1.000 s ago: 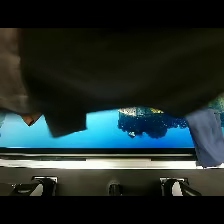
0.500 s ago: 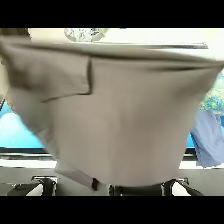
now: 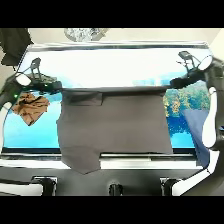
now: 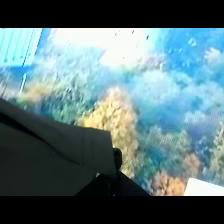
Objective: Fold the shirts.
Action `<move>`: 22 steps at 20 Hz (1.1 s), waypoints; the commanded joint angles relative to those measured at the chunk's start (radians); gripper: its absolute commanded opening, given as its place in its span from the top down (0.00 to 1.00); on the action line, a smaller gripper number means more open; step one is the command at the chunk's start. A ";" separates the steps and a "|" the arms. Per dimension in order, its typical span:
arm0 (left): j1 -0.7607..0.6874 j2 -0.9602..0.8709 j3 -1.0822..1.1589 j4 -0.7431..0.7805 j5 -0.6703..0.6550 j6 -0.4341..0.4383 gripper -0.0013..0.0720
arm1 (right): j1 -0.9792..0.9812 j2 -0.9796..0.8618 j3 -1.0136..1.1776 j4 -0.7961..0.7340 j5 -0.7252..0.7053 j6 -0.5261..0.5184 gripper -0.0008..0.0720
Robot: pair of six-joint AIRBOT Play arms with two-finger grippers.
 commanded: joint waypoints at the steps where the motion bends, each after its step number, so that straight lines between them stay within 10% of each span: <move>1: -0.003 -0.122 0.097 -0.029 0.132 0.003 0.95 | 0.021 -0.075 0.000 -0.008 -0.282 0.050 0.94; 5: 0.011 -0.122 0.182 -0.029 0.012 0.004 0.95 | 0.021 -0.018 0.000 -0.020 -0.142 -0.002 0.94; 10: 0.021 -0.126 0.161 0.037 -0.564 -0.001 0.95 | 0.023 0.017 -0.063 -0.058 0.440 -0.056 0.94; 19: 0.019 -0.157 0.022 0.053 -0.631 0.017 0.95 | 0.022 0.017 -0.268 -0.050 0.412 -0.056 0.94; 20: 0.018 -0.167 0.022 0.048 -0.632 0.007 0.89 | 0.022 0.017 -0.268 -0.050 0.401 -0.054 0.93; 21: 0.018 -0.167 0.023 0.043 -0.634 0.007 0.62 | 0.021 0.019 -0.267 -0.050 0.397 -0.041 0.80; 22: 0.022 -0.159 0.028 0.047 -0.648 0.008 0.44 | 0.016 0.025 -0.254 -0.050 0.436 -0.049 0.54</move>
